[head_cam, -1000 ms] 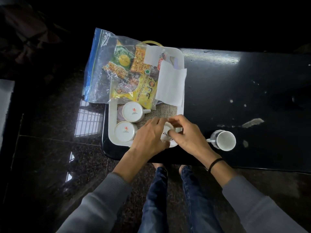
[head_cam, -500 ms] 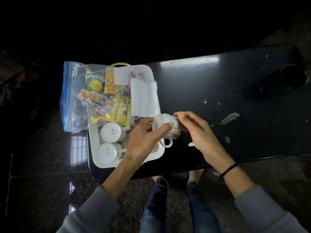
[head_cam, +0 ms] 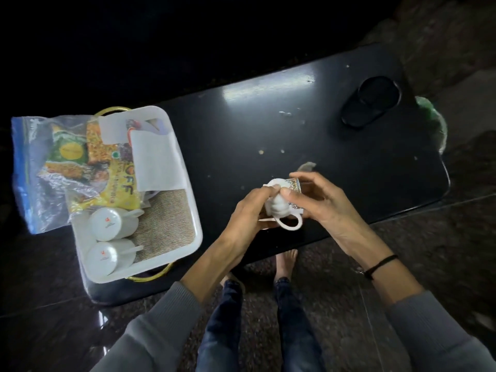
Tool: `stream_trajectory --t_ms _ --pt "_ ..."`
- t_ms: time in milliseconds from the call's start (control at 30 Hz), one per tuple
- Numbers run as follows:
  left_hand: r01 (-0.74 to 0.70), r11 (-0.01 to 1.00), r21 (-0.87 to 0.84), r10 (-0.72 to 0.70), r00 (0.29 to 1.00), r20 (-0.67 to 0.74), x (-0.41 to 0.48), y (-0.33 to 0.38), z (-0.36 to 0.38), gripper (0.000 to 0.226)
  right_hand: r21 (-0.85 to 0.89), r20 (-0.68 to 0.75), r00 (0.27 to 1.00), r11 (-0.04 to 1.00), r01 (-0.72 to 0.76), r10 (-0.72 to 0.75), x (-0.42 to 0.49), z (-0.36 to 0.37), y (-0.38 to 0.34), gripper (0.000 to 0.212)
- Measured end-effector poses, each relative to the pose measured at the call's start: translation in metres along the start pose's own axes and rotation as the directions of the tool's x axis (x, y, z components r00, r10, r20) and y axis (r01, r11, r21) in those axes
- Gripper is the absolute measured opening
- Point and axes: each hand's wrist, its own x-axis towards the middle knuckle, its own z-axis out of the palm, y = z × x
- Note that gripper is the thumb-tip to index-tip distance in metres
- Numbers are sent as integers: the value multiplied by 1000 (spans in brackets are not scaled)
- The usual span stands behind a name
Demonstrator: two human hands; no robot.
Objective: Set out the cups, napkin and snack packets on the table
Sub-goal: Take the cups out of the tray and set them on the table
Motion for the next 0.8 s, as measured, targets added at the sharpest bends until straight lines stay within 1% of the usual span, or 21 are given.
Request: stream_trajectory --t_ms 67,133,167,233,333,400,467,533,667,800 --pt "-4 999 42 3 1000 22 7 0 13 42 -79 12 1000 997 25 -24 0 -20 5 50" --pt "-13 996 83 12 1000 14 14 0 24 41 -219 35 999 974 48 -42 1 -40 8 54" --pt "-19 994 112 19 1000 4 18 -1 29 38 -313 39 998 948 62 -52 2 -49 9 55" --pt "-27 982 187 32 999 -21 25 -5 36 32 -497 39 994 861 108 -103 5 -62 11 58" --pt "-5 959 282 33 995 -94 35 -12 46 34 -647 70 978 737 196 -199 12 -76 15 66" --pt "12 949 314 25 993 -116 40 -17 51 37 -702 126 965 666 251 -231 18 -82 21 69" --pt "27 947 320 7 994 -105 42 -21 58 43 -743 191 951 597 302 -243 24 -87 25 72" --pt "36 947 320 -3 995 -101 42 -24 64 44 -754 242 934 556 351 -262 29 -89 27 71" --pt "48 946 320 3 988 -156 43 -26 78 44 -775 284 930 515 366 -234 37 -92 28 73" --pt "44 944 326 15 984 -178 43 -27 87 51 -773 316 921 500 390 -229 43 -93 30 74"
